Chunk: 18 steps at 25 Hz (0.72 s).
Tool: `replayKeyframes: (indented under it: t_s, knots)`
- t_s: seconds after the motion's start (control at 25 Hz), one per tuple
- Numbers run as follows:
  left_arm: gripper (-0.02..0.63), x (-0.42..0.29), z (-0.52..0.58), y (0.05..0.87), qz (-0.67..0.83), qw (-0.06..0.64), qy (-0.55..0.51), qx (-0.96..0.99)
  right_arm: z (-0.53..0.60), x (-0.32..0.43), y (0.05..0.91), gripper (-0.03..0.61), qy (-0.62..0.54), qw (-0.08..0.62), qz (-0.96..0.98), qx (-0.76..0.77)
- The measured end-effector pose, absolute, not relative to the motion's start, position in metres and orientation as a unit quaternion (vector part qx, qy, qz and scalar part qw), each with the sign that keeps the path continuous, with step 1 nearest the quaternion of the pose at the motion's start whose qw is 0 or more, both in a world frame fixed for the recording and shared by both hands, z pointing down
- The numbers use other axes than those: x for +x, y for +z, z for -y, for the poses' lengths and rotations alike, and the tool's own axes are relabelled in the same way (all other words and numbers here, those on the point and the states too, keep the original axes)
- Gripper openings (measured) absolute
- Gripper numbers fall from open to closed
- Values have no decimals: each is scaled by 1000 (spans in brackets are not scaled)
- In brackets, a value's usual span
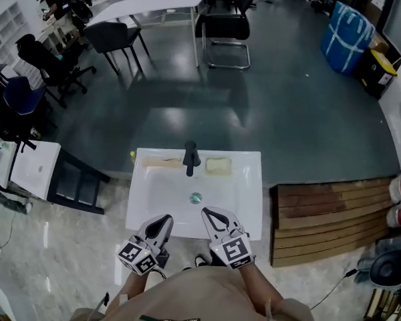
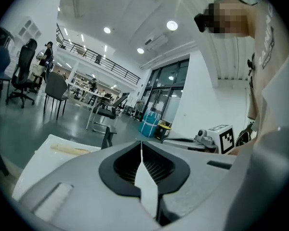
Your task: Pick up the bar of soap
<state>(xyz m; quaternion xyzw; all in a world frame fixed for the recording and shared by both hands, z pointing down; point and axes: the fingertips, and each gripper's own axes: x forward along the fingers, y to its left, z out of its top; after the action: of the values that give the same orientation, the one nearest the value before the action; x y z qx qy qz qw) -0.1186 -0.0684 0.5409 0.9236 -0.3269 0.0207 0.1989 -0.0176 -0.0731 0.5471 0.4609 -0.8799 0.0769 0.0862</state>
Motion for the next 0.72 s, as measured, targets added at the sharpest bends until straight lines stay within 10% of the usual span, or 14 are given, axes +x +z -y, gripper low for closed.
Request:
replayKeyframes:
  t_s: [0.72]
  knots:
    - [-8, -44, 160, 531, 330, 149, 71, 930, 166, 34, 559, 5, 93, 76, 885, 449]
